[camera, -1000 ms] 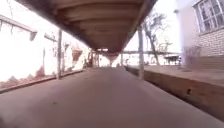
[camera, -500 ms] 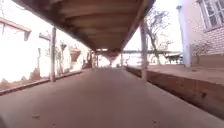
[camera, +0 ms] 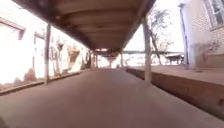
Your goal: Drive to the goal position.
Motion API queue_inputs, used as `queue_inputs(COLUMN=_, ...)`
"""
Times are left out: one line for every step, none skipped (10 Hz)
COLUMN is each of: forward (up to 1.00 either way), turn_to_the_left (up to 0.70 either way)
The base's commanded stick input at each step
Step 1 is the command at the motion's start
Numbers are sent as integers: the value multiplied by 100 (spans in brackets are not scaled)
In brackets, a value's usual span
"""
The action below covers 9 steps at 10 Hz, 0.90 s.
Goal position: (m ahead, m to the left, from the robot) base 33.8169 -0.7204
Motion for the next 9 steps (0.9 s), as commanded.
queue_inputs(forward=85, turn_to_the_left=0)
queue_inputs(forward=85, turn_to_the_left=0)
queue_inputs(forward=85, turn_to_the_left=0)
queue_inputs(forward=85, turn_to_the_left=0)
queue_inputs(forward=85, turn_to_the_left=0)
queue_inputs(forward=85, turn_to_the_left=0)
queue_inputs(forward=85, turn_to_the_left=0)
queue_inputs(forward=85, turn_to_the_left=0)
queue_inputs(forward=85, turn_to_the_left=0)
